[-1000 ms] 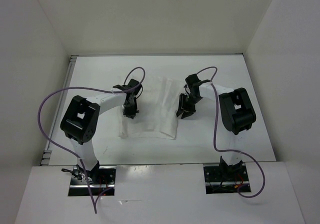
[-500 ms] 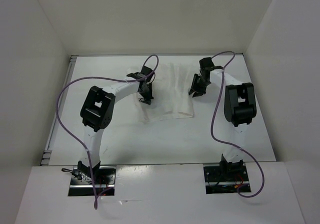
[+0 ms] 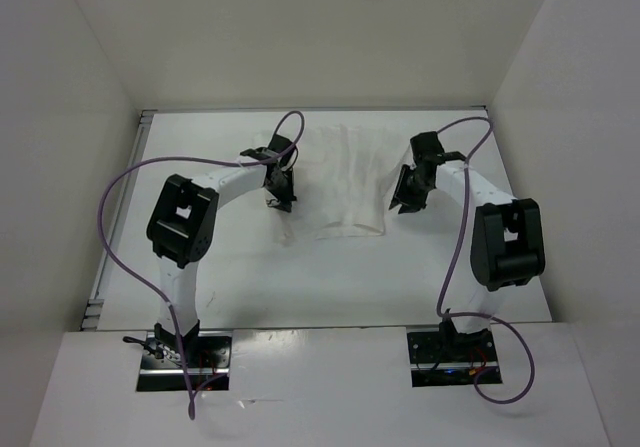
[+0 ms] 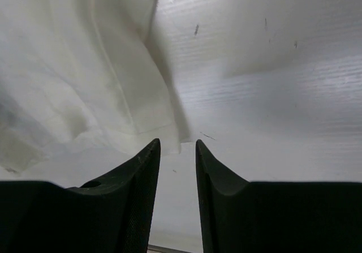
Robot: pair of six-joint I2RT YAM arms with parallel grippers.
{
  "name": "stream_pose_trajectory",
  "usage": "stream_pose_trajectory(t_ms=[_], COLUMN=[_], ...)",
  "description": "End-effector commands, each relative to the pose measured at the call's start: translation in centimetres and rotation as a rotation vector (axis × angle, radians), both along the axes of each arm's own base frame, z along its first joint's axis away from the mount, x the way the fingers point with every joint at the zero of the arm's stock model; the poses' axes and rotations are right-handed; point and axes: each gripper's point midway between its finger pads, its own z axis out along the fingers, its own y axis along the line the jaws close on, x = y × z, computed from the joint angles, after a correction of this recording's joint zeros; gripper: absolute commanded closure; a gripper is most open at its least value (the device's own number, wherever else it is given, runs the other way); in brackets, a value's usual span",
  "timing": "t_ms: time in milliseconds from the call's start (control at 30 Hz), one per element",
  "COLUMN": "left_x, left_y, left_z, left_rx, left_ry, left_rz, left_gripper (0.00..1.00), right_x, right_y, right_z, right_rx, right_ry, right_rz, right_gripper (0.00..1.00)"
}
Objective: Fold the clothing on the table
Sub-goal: Flatten the skirt out
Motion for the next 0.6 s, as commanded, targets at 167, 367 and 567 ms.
stream_pose_trajectory(t_ms=[167,367,567], left_x=[-0.4,-0.7,-0.8], left_y=[0.0,0.2,0.4], left_z=[1.9,1.9,1.9], left_rx=[-0.02,-0.021,-0.013], left_ry=[-0.04,-0.042,-0.045], left_rz=[-0.027,-0.027,-0.023], left_gripper=[1.0,1.0,1.0], right_x=[-1.9,-2.0,-3.5], right_y=[2.4,3.2,3.7], right_z=[-3.0,-4.4,-6.7], right_rx=[0.091,0.115,0.102], right_ry=[0.092,0.117,0.187], right_rz=[0.022,0.033,0.04], right_gripper=[0.63,0.63,0.63])
